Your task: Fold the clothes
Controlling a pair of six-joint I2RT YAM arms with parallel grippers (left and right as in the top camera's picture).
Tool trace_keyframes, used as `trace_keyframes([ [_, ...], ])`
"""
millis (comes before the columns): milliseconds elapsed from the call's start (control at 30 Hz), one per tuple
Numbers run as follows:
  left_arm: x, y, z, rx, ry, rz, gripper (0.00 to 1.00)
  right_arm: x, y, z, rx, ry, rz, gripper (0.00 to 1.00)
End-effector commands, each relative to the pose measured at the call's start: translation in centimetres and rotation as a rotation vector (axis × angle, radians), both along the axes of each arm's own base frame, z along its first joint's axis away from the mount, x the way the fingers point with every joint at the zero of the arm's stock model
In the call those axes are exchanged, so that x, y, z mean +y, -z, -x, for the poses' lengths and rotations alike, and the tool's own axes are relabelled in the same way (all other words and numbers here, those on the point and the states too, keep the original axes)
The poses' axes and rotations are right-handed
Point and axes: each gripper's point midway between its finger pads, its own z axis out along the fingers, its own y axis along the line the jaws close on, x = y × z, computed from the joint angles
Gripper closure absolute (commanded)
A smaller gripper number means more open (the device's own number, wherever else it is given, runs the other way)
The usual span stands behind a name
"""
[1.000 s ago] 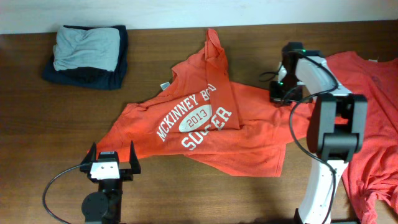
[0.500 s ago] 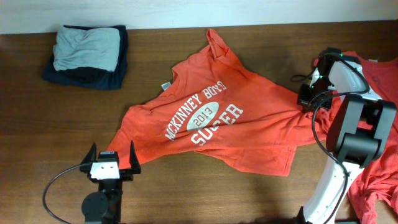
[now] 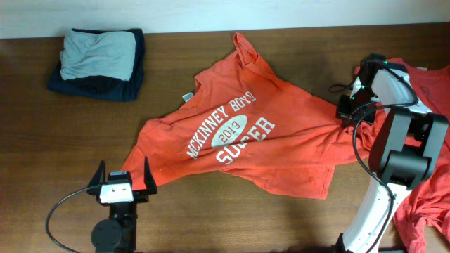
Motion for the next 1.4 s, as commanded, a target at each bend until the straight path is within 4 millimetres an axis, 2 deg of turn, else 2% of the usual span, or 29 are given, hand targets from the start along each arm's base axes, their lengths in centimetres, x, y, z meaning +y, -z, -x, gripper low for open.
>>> trace_keyframes([
  [0, 0.5, 0.0, 0.1, -0.004, -0.031, -0.022, 0.01, -1.5, 2.1, 1.5, 0.069, 0.012, 0.065, 0.96],
  [33, 0.6, -0.3, 0.1, -0.016, -0.035, -0.021, 0.01, -1.5, 2.1, 1.5, 0.069, 0.012, 0.064, 0.96],
  [100, -0.8, -2.1, 0.0, -0.089, 0.046, 0.008, 0.01, -1.5, 2.1, 1.5, 0.069, 0.012, 0.065, 0.96],
  [133, -2.2, -4.0, 0.2, -0.168, 0.127, -0.007, 0.01, -1.5, 2.1, 1.5, 0.069, 0.012, 0.064, 0.96],
  [200, -3.7, -6.8, 0.9, -0.287, 0.205, -0.087, 0.01, -1.5, 2.1, 1.5, 0.069, 0.012, 0.065, 0.96],
  [333, -3.7, -10.3, 1.9, -0.422, 0.195, -0.130, 0.01, -1.5, 2.1, 1.4, 0.064, 0.012, 0.066, 0.96],
  [433, -4.0, -12.0, 1.8, -0.420, 0.209, -0.159, 0.01, -1.5, 2.1, 1.4, 0.061, 0.012, 0.066, 0.96],
  [533, -4.9, -14.5, 1.1, -0.409, 0.249, -0.224, 0.01, -1.5, 2.1, 1.4, 0.061, 0.012, 0.066, 0.96],
  [600, -5.4, -16.4, 0.1, -0.395, 0.277, -0.260, 0.01, -1.5, 2.1, 1.4, 0.061, 0.012, 0.066, 0.96],
  [700, -6.7, -19.6, -2.5, -0.351, 0.356, -0.280, 0.01, -1.5, 2.1, 1.4, 0.061, 0.012, 0.066, 0.96],
  [767, -7.8, -21.2, -5.0, -0.292, 0.432, -0.274, 0.01, -1.5, 2.1, 1.4, 0.062, 0.012, 0.066, 0.96],
  [867, -9.4, -23.0, -10.0, -0.155, 0.544, -0.244, 0.01, -1.5, 2.1, 1.4, 0.061, 0.012, 0.066, 0.95],
  [967, -10.0, -23.2, -15.2, 0.024, 0.598, -0.192, 0.01, -1.5, 2.1, 1.4, 0.062, 0.012, 0.066, 0.95],
  [1133, -12.4, -20.8, -22.2, 0.273, 0.688, -0.214, 0.01, -1.5, 2.1, 1.4, 0.062, 0.012, 0.066, 0.95],
  [1267, -15.2, -17.4, -26.5, 0.357, 0.737, -0.270, 0.01, -1.5, 2.1, 1.4, 0.064, 0.012, 0.065, 0.94],
  [1300, -15.7, -16.7, -27.0, 0.360, 0.743, -0.299, 0.01, -1.5, 2.1, 1.4, 0.065, 0.012, 0.065, 0.94],
  [1333, -17.2, -14.6, -27.8, 0.372, 0.779, -0.369, 0.01, -1.5, 2.1, 1.5, 0.067, 0.012, 0.064, 0.94],
  [1367, -18.2, -13.3, -28.2, 0.380, 0.801, -0.412, 0.01, -1.5, 2.1, 1.6, 0.070, 0.012, 0.064, 0.91],
])
